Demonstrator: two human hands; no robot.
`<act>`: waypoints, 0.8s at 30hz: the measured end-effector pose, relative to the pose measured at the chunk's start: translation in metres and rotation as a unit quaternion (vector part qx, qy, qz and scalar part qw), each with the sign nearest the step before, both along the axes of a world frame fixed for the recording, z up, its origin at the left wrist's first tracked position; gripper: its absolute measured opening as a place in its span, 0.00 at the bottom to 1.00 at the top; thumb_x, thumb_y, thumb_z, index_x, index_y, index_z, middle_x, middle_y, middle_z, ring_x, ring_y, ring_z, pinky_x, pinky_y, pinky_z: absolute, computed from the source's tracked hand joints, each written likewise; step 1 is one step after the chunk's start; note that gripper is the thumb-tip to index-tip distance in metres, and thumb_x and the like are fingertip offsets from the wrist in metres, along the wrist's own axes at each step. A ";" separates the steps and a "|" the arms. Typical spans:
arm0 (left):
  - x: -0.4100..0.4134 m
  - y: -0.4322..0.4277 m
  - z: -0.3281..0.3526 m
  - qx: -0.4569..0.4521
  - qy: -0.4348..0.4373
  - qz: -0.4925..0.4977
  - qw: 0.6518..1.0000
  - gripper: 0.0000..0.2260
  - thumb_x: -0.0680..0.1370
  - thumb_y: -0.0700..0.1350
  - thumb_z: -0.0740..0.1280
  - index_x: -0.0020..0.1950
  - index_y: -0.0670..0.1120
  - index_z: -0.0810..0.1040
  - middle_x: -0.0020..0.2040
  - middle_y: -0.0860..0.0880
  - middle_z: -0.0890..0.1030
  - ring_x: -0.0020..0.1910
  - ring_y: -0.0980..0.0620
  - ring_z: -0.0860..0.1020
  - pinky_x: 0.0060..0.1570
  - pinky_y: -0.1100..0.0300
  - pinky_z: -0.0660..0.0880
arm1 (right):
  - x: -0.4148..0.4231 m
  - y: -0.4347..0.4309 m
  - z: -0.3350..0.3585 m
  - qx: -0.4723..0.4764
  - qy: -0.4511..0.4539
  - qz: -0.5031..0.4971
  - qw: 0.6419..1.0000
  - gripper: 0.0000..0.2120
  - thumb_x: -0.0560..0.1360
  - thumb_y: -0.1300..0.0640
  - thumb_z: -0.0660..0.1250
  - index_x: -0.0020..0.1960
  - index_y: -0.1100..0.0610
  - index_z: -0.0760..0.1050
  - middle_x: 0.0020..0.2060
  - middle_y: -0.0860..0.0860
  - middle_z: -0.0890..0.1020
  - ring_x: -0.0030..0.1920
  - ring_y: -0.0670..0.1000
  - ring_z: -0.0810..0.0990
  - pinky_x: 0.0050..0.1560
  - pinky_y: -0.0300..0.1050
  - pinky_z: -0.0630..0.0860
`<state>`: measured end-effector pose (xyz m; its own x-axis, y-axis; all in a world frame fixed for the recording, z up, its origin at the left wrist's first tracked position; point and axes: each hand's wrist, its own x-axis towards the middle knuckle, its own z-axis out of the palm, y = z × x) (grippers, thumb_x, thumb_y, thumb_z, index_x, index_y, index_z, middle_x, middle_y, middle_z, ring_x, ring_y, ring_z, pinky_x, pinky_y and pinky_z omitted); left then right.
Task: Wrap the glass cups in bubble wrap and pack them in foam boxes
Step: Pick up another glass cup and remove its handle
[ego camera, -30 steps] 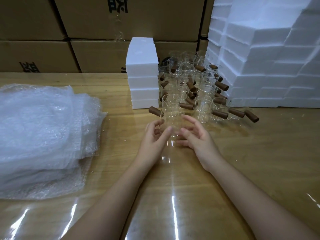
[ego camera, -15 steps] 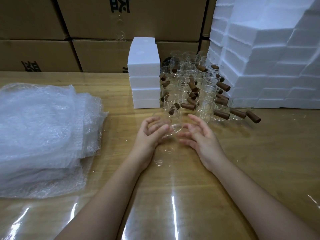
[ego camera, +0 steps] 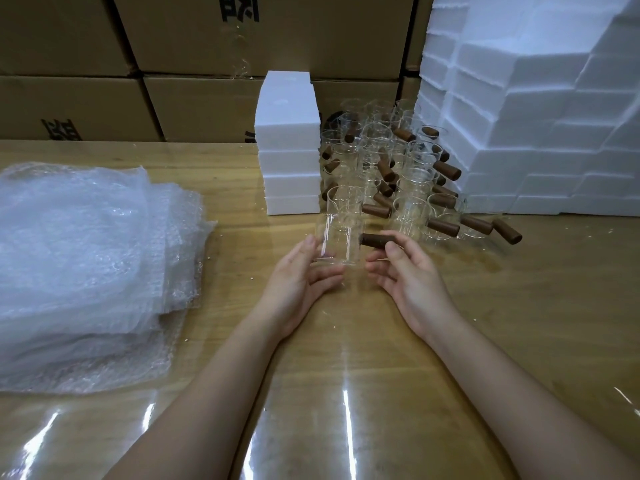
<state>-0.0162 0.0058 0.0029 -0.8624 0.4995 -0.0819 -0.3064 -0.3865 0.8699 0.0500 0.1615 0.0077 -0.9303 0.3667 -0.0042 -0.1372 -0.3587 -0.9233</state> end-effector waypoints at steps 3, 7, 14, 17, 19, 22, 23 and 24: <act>0.001 0.001 0.001 -0.006 0.009 0.003 1.000 0.12 0.79 0.52 0.59 0.59 0.49 0.76 0.48 0.45 0.77 0.39 0.51 0.82 0.43 0.56 0.81 | 0.000 -0.002 0.000 0.016 0.002 0.001 1.000 0.07 0.80 0.61 0.59 0.57 0.57 0.72 0.36 0.52 0.81 0.37 0.48 0.81 0.40 0.39 0.79; 0.007 0.004 -0.001 -0.066 0.104 -0.021 0.992 0.20 0.71 0.55 0.65 0.61 0.50 0.72 0.51 0.47 0.76 0.40 0.54 0.81 0.45 0.57 0.80 | 0.002 -0.006 -0.002 0.133 0.020 0.013 0.991 0.02 0.78 0.62 0.62 0.49 0.58 0.73 0.34 0.53 0.79 0.34 0.48 0.77 0.38 0.39 0.76; 0.006 -0.001 -0.003 -0.095 0.177 -0.053 0.978 0.25 0.70 0.47 0.72 0.65 0.60 0.70 0.62 0.48 0.74 0.53 0.51 0.80 0.50 0.54 0.79 | 0.003 -0.004 -0.002 0.156 -0.006 0.007 0.988 0.10 0.80 0.54 0.60 0.42 0.59 0.69 0.24 0.45 0.68 0.25 0.44 0.64 0.27 0.35 0.62; 0.005 -0.002 -0.004 -0.089 0.188 -0.066 0.976 0.27 0.69 0.44 0.73 0.64 0.64 0.72 0.64 0.54 0.76 0.56 0.48 0.80 0.52 0.55 0.79 | 0.002 -0.002 -0.001 0.110 -0.022 0.015 0.994 0.12 0.81 0.54 0.57 0.41 0.57 0.68 0.22 0.43 0.67 0.23 0.42 0.62 0.25 0.35 0.60; 0.004 -0.002 -0.005 -0.081 0.188 -0.072 0.976 0.29 0.68 0.44 0.75 0.64 0.64 0.73 0.65 0.58 0.76 0.56 0.48 0.80 0.55 0.53 0.77 | 0.002 -0.002 0.000 0.094 -0.025 0.024 0.995 0.12 0.81 0.55 0.56 0.39 0.56 0.67 0.19 0.44 0.67 0.21 0.41 0.61 0.23 0.34 0.57; 0.003 -0.002 -0.005 -0.074 0.196 -0.081 0.974 0.29 0.66 0.47 0.76 0.64 0.65 0.73 0.66 0.59 0.75 0.59 0.49 0.78 0.63 0.49 0.72 | 0.002 -0.001 0.000 0.083 -0.030 0.020 0.996 0.12 0.81 0.56 0.57 0.39 0.57 0.67 0.19 0.43 0.65 0.20 0.42 0.59 0.23 0.35 0.55; 0.003 -0.002 -0.004 -0.068 0.186 -0.082 0.977 0.29 0.66 0.48 0.76 0.63 0.65 0.74 0.66 0.58 0.75 0.61 0.47 0.77 0.63 0.48 0.72 | 0.002 -0.002 0.000 0.098 -0.031 0.017 0.995 0.12 0.81 0.56 0.57 0.40 0.57 0.67 0.20 0.42 0.65 0.21 0.42 0.59 0.23 0.35 0.56; 0.002 -0.002 -0.005 -0.061 0.171 -0.082 0.980 0.28 0.66 0.48 0.76 0.63 0.64 0.74 0.65 0.55 0.76 0.62 0.46 0.77 0.63 0.49 0.73 | 0.002 -0.003 0.000 0.117 -0.030 0.013 0.993 0.13 0.82 0.56 0.56 0.39 0.57 0.68 0.20 0.42 0.65 0.21 0.42 0.60 0.23 0.35 0.57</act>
<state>-0.0138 0.0038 -0.0017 -0.7585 0.6385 0.1305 -0.0375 -0.2426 0.9694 0.0524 0.1580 0.0073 -0.9402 0.3400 0.0218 -0.0724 -0.1370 -0.9879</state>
